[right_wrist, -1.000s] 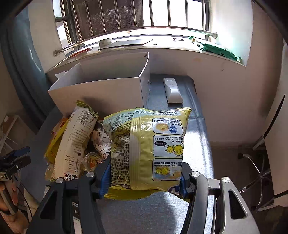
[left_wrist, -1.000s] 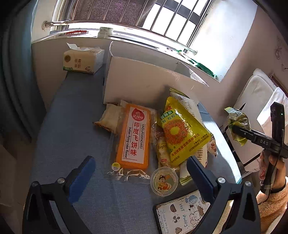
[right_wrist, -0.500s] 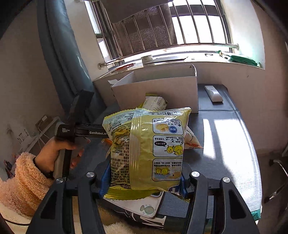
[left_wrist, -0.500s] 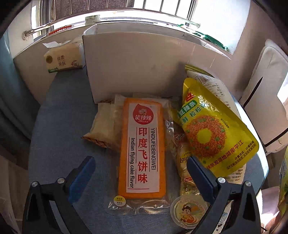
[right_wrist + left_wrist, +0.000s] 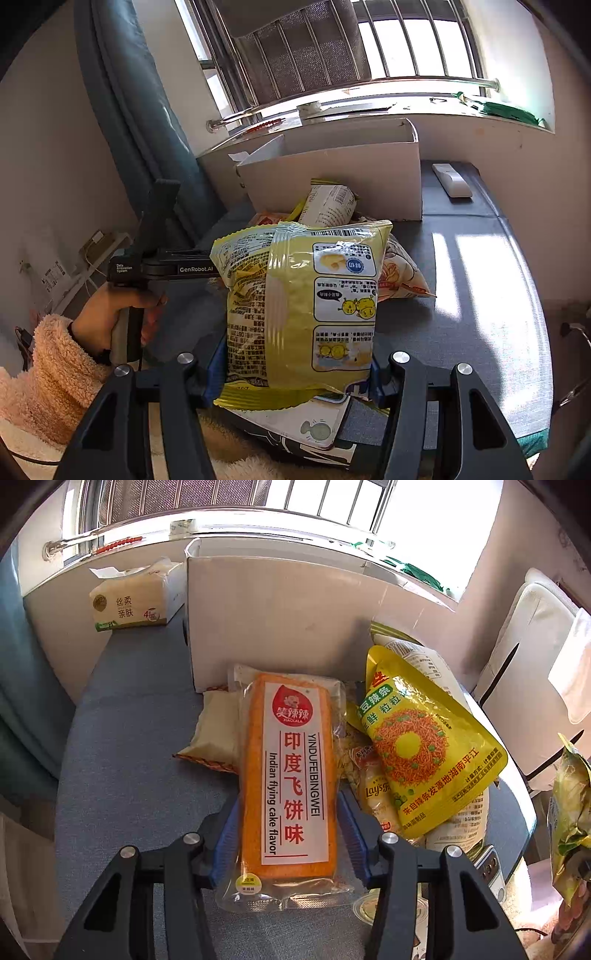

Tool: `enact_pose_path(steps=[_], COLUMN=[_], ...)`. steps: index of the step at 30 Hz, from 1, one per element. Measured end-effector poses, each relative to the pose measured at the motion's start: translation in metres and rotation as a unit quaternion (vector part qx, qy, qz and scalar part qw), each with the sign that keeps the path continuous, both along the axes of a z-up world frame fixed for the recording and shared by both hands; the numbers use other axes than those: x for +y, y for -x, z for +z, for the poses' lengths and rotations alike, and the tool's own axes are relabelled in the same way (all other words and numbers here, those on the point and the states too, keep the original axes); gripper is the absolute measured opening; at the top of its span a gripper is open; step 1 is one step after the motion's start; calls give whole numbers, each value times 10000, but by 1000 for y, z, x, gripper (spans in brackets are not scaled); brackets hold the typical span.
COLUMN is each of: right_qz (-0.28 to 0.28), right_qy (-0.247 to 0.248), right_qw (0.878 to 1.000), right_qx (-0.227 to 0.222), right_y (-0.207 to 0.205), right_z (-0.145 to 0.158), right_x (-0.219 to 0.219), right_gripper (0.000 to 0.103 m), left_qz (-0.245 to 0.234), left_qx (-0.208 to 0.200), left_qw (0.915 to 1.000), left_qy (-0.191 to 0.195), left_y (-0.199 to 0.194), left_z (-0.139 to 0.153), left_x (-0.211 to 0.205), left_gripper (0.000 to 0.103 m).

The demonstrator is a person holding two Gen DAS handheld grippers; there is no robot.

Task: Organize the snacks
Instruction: 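Carry both packs into the white box and open both tools, then grasp the tall white printed bag with the right tool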

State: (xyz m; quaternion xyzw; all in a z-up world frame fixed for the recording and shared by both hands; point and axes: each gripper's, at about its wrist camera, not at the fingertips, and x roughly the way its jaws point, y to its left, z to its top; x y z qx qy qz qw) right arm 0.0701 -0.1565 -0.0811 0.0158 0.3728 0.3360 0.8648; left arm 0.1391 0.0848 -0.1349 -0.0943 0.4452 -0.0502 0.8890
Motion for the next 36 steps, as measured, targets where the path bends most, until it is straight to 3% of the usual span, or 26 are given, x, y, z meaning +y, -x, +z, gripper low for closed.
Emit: enact_pose_path(steps=[5, 8, 11, 15, 19, 26, 27, 28, 29, 31, 36], right_qz=[-23, 67, 9, -144, -285, -637, -651, -657, -677, -790, -856], right_qy=[20, -236, -332, -231, -333, 146, 193, 187, 170, 141, 18], right_qw=[9999, 9996, 9994, 9995, 9988, 9977, 9975, 9973, 9970, 9959, 9957], right_qx=[-125, -113, -85, -162, -208, 169, 208, 268, 326, 407, 344], right_y=[-11, -30, -63, -122, -184, -270, -279, -285, -290, -294, -283], right_z=[9, 21, 35, 54, 68, 59, 56, 54, 52, 51, 57], right_x=[0, 1, 7, 29, 53, 87, 88, 89, 88, 85, 72], right_gripper=[63, 63, 63, 63, 63, 63, 63, 65, 69, 100, 103], left_qz=[323, 337, 314, 311, 315, 410, 399, 423, 487, 579, 608], left_qx=[-547, -956, -1385, -1717, -1697, -1380, -1306, -1246, -1160, -1283, -1393], left_qw=[9973, 9929, 9859, 9798, 9807, 9884, 9896, 9904, 9914, 9897, 9882], left_qy=[370, 623, 888, 979, 915, 487, 448, 432, 353, 264, 187], left_y=[29, 31, 21, -23, -80, -152, -158, -162, -166, -159, -135], left_z=[29, 56, 87, 119, 136, 140, 137, 135, 132, 130, 138], left_x=[18, 28, 38, 38, 39, 43, 43, 44, 44, 49, 54], left_gripper=[56, 56, 56, 56, 56, 57, 58, 68, 85, 101, 103])
